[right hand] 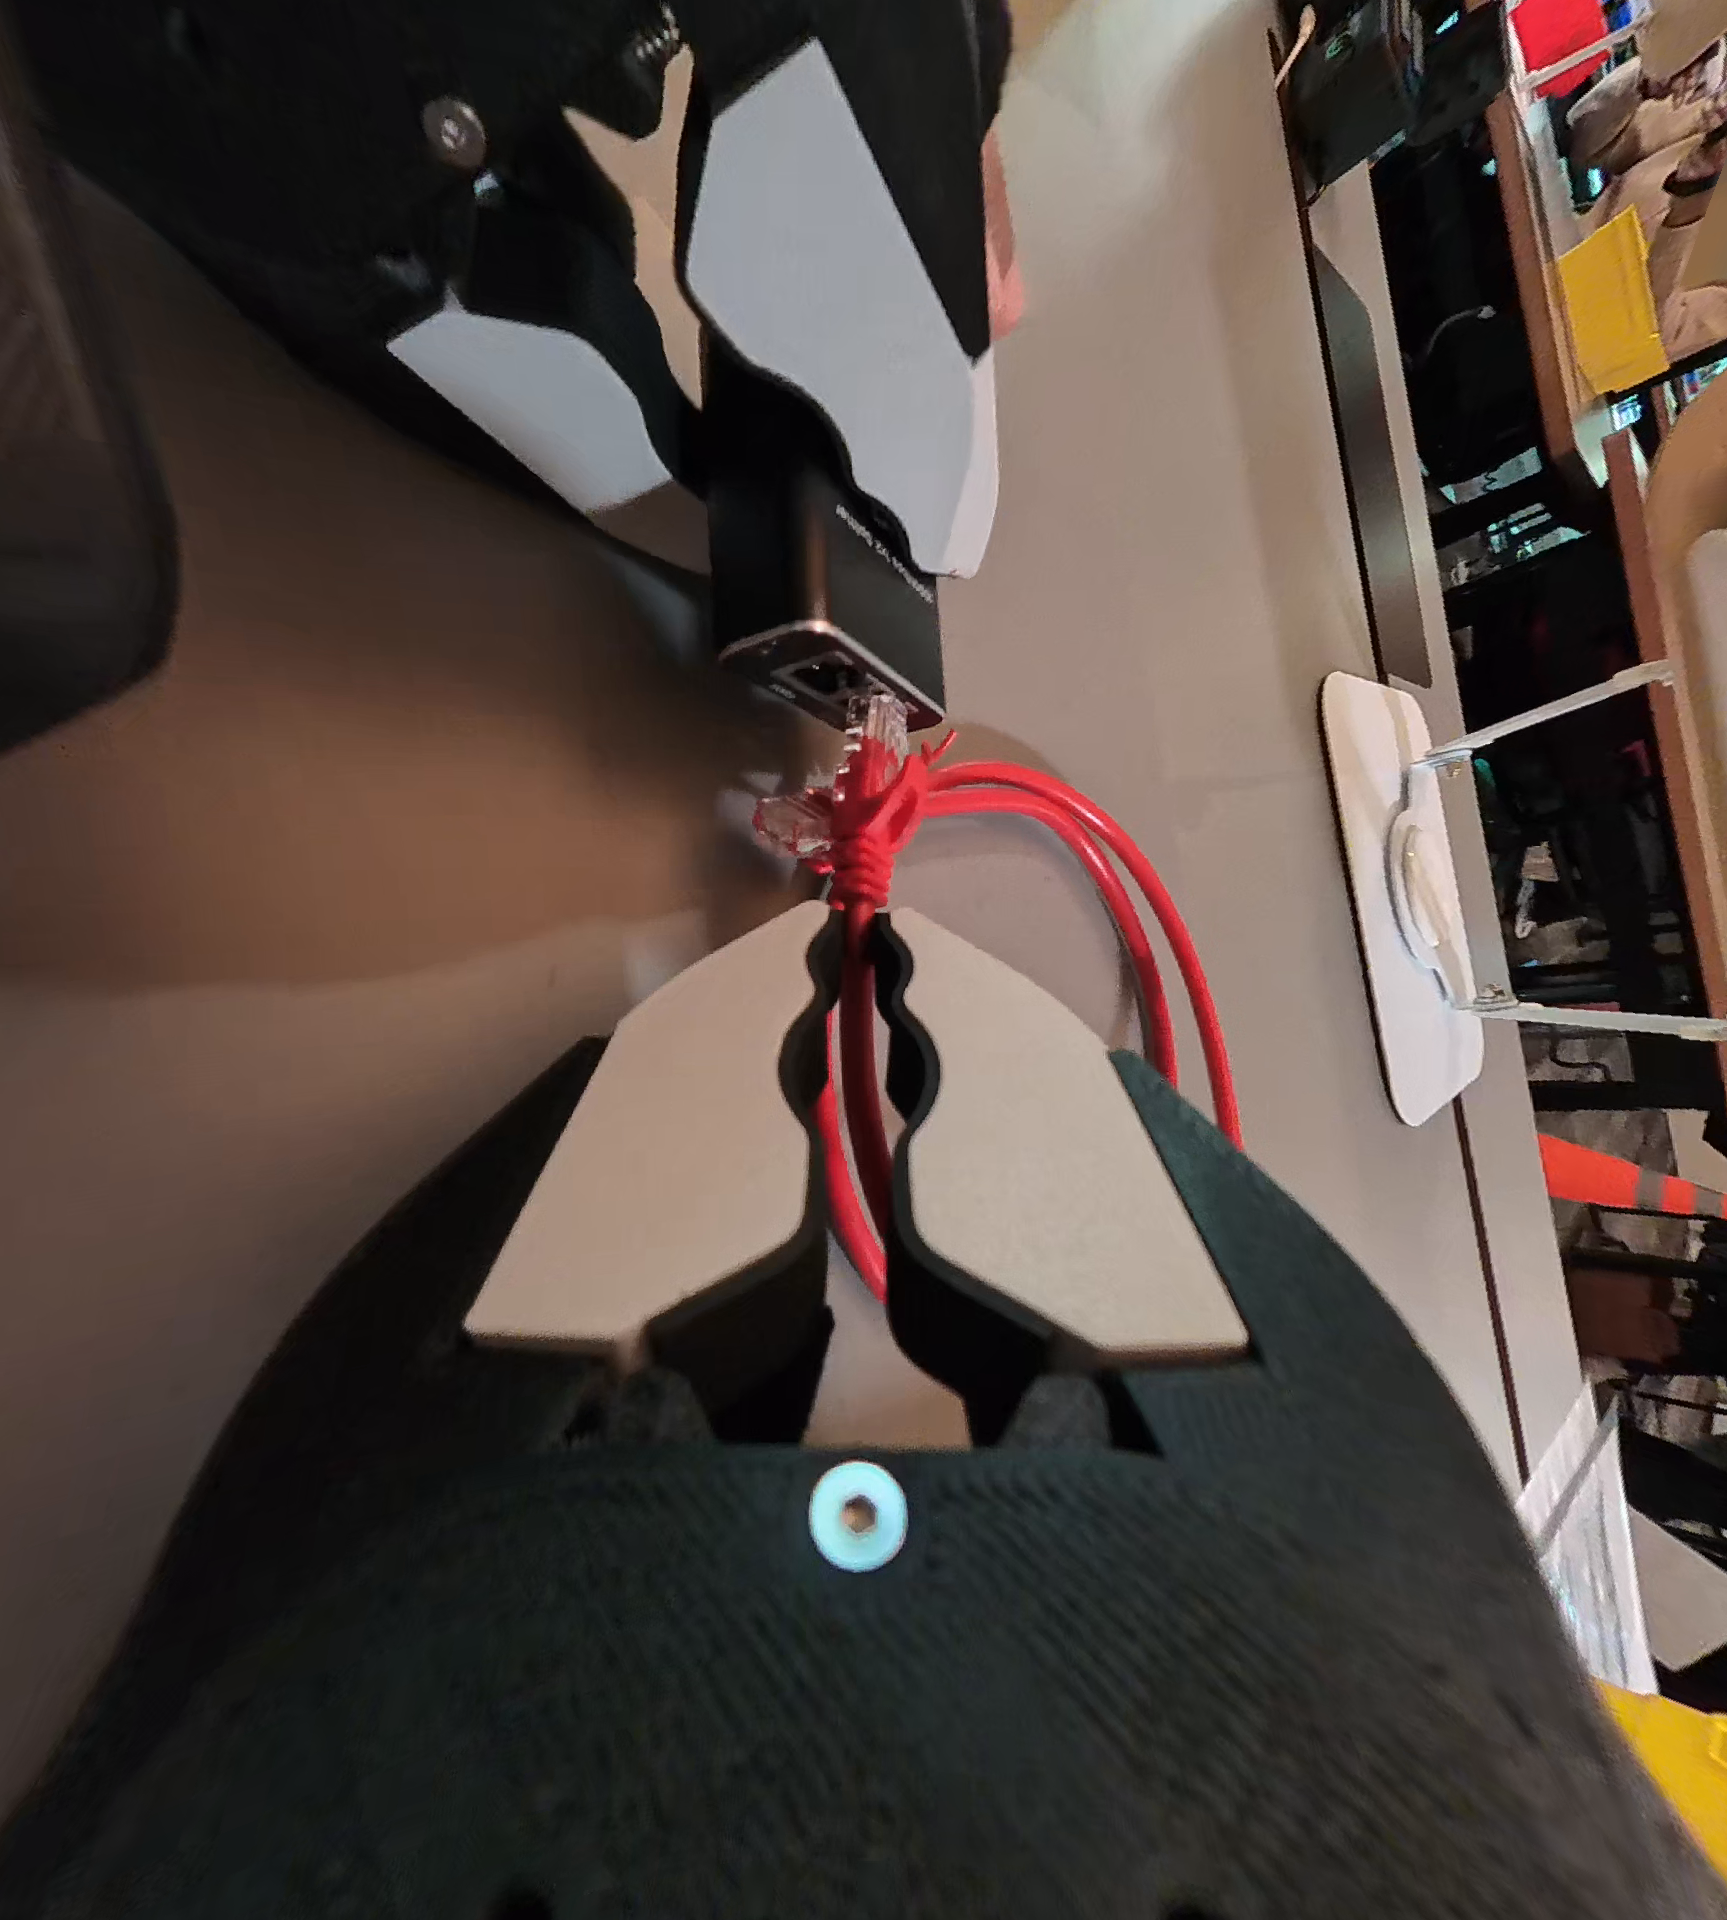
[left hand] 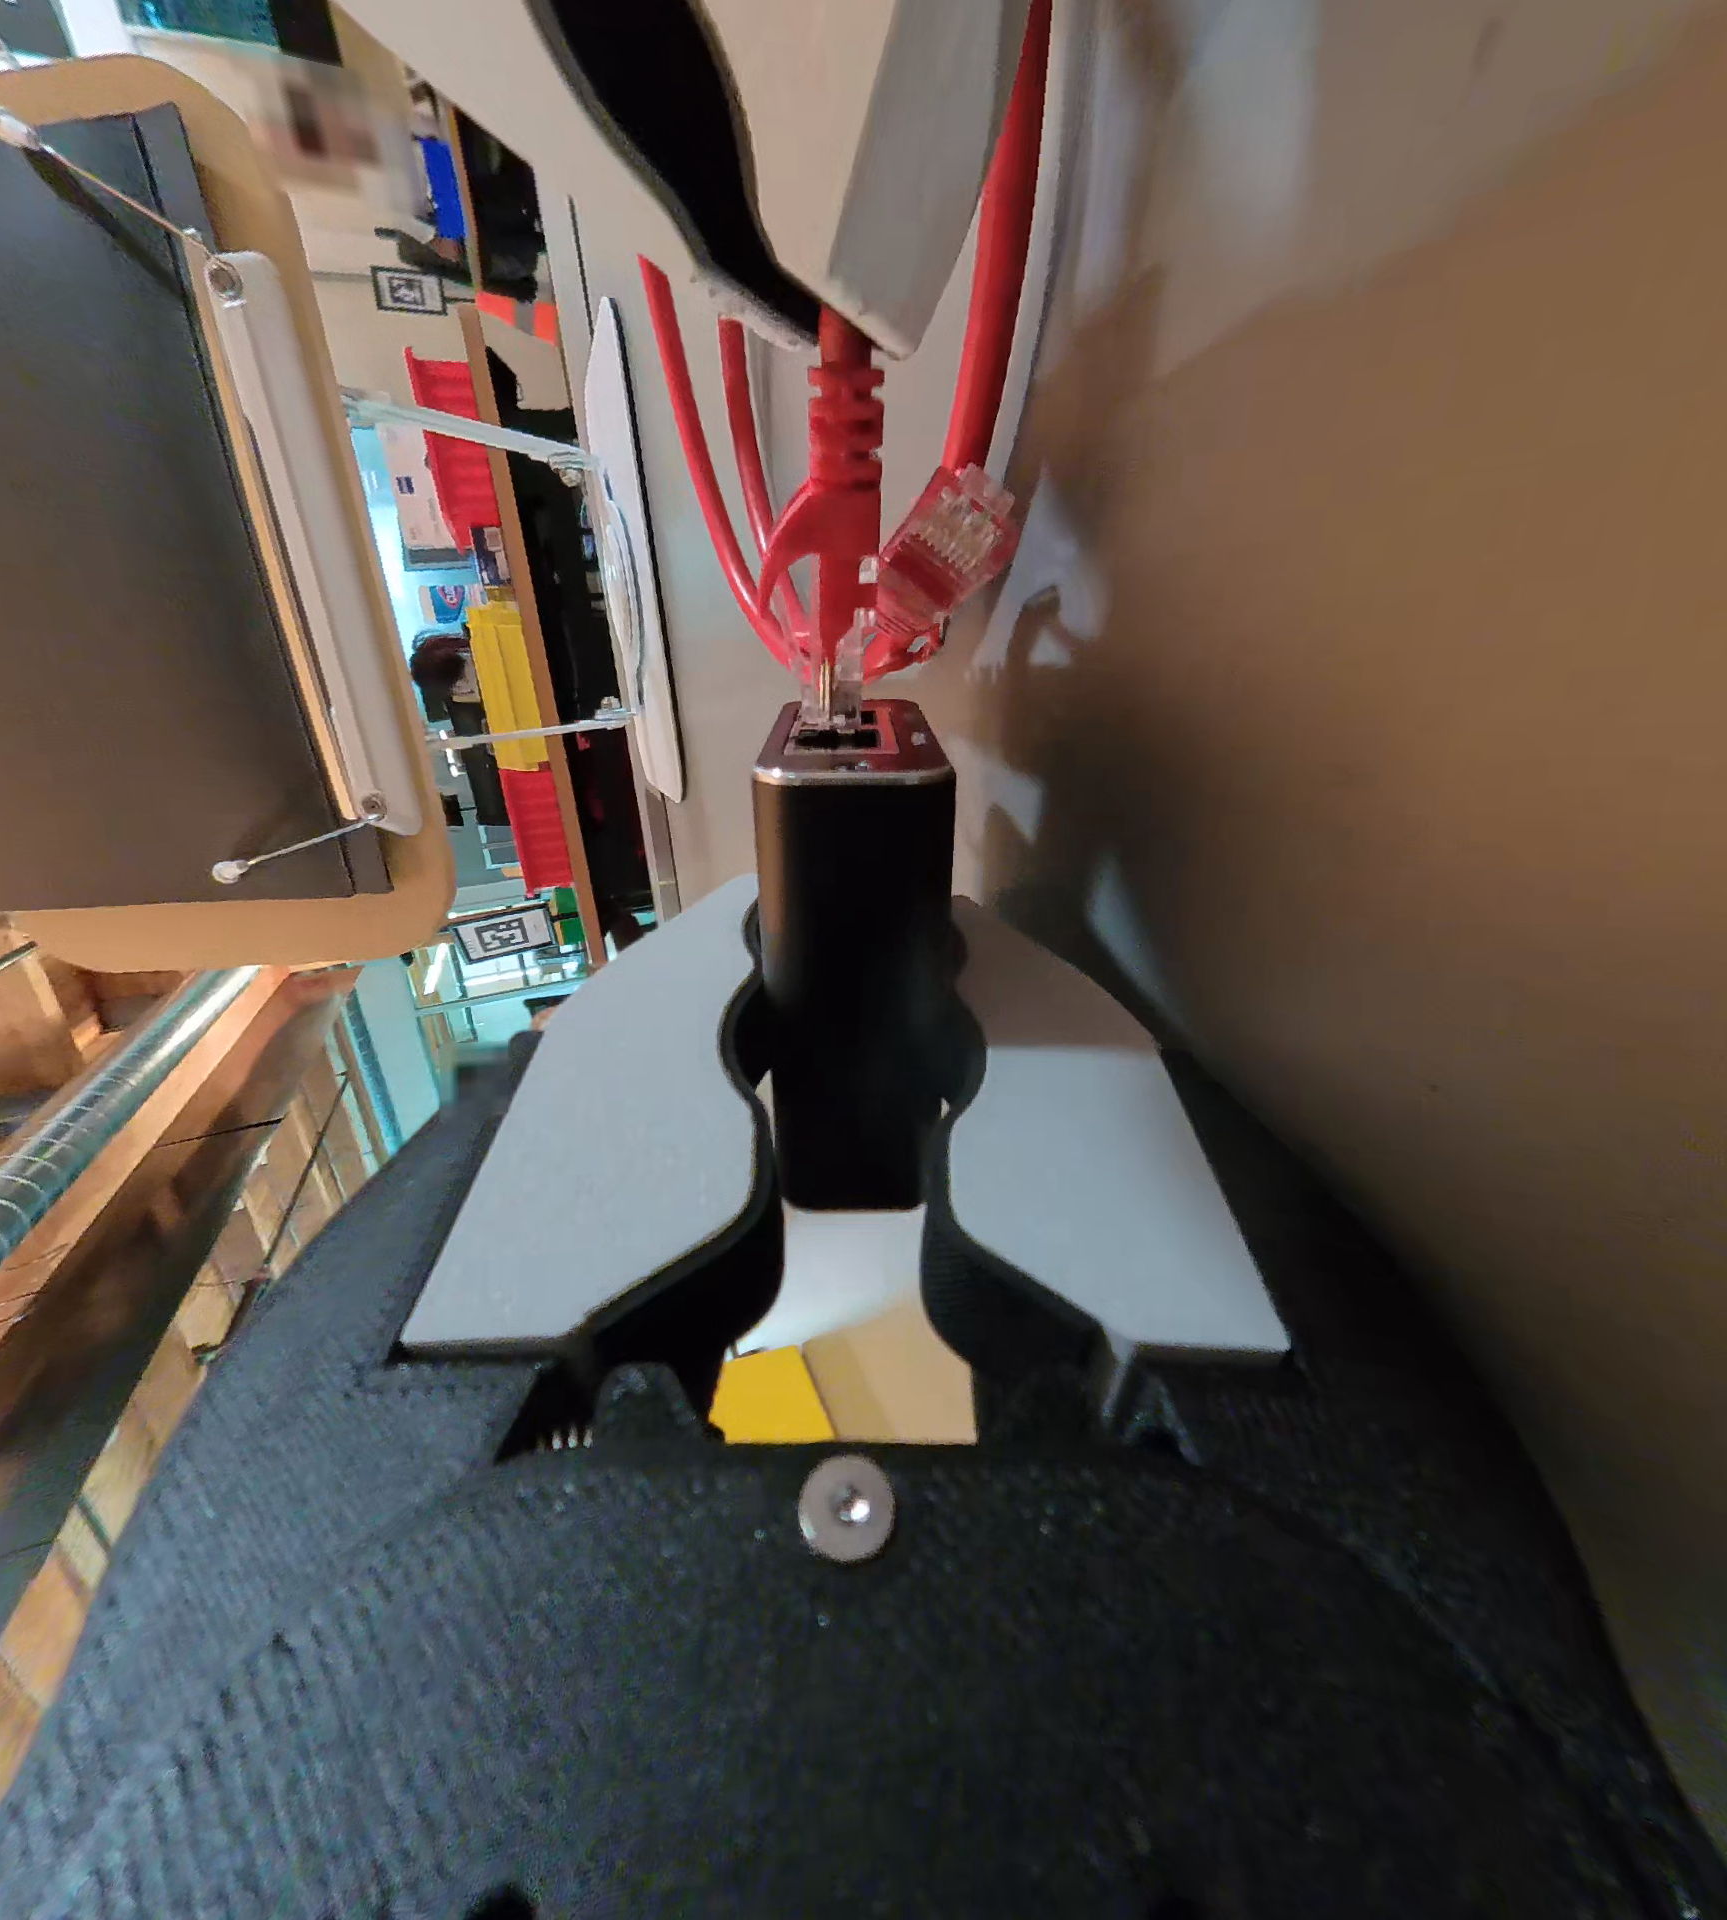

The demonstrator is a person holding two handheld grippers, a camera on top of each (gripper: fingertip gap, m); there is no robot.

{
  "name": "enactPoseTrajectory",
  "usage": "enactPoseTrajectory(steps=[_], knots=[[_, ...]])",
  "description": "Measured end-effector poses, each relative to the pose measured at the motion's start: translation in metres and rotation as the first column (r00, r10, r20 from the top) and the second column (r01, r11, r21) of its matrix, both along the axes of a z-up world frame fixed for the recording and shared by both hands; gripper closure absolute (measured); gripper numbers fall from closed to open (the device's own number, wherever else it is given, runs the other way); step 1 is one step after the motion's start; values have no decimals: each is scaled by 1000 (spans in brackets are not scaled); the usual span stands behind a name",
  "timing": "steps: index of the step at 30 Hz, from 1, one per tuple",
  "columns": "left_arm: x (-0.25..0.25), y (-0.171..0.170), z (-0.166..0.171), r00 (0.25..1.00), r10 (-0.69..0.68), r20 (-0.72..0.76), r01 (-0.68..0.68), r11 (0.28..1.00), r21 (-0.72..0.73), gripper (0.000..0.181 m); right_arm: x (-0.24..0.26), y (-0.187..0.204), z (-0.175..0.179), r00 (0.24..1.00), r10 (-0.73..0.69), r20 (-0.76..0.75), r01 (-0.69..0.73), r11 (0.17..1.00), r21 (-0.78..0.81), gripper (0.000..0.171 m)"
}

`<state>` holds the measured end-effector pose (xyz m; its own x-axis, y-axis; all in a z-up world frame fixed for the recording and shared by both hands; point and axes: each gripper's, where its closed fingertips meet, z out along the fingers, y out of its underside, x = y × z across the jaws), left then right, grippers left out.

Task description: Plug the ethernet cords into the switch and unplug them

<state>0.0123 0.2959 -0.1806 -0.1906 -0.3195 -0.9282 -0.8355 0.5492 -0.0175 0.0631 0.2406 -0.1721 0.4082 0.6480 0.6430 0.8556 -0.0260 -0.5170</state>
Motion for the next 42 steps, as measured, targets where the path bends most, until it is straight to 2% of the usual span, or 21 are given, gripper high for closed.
enactPoseTrajectory(steps=[11,17,28,37,42], knots=[[2,0,0,997,-20,69,25,997,-67,154,1,2,0,1000,6,2,-6,1000,6,166],[5,0,5,995,-35,93,39,998,-52,154,6,5,1,1000,-17,-19,17,1000,-2,166],[6,0,4,996,-40,85,43,998,-42,154,1,2,3,999,21,39,-22,999,39,166],[8,-4,5,995,-64,82,68,996,-49,154,-3,-1,5,998,50,-33,-50,999,11,166],[9,-8,6,991,-91,98,97,993,-60,154,-5,-5,9,989,84,-124,-87,996,-17,166]])
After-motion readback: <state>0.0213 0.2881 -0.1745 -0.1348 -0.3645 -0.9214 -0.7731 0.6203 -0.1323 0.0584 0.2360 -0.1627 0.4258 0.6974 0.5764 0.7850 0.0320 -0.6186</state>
